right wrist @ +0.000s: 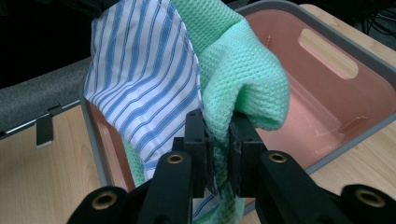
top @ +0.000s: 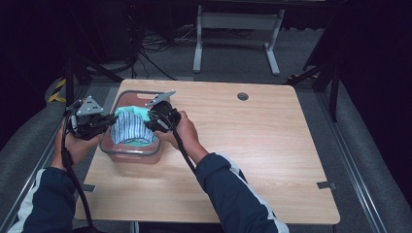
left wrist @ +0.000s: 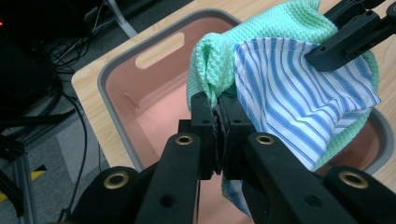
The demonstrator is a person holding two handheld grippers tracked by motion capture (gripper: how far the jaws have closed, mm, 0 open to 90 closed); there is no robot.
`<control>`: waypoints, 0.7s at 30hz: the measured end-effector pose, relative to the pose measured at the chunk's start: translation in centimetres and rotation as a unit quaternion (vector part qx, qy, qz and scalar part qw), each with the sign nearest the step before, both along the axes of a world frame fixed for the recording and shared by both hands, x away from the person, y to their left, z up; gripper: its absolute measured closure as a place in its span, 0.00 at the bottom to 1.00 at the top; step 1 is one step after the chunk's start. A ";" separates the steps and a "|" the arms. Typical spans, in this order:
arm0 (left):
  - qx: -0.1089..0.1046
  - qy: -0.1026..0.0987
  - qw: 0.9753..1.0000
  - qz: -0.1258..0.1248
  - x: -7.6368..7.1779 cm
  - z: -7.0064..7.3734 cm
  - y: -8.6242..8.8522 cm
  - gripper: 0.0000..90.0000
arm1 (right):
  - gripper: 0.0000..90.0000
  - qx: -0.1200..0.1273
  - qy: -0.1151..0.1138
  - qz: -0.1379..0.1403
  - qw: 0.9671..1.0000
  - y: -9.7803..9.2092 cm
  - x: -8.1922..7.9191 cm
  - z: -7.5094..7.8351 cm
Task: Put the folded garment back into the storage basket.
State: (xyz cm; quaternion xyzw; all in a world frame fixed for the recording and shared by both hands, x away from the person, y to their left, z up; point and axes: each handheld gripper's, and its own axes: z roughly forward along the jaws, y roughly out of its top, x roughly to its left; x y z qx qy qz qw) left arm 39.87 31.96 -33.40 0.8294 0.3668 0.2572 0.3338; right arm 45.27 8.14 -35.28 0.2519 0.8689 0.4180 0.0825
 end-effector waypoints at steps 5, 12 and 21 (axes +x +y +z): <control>0.000 0.009 1.000 0.002 0.3 -1.1 0.3 0.96 | 0.89 -0.008 0.004 -0.001 1.000 0.5 0.2 -0.7; 0.001 0.015 1.000 0.006 0.4 -2.2 0.4 0.96 | 0.88 -0.018 0.012 0.000 1.000 1.1 0.5 -1.7; 0.002 0.021 1.000 0.007 0.5 -3.3 0.4 0.96 | 0.85 -0.033 0.013 0.004 0.999 1.4 0.5 -2.5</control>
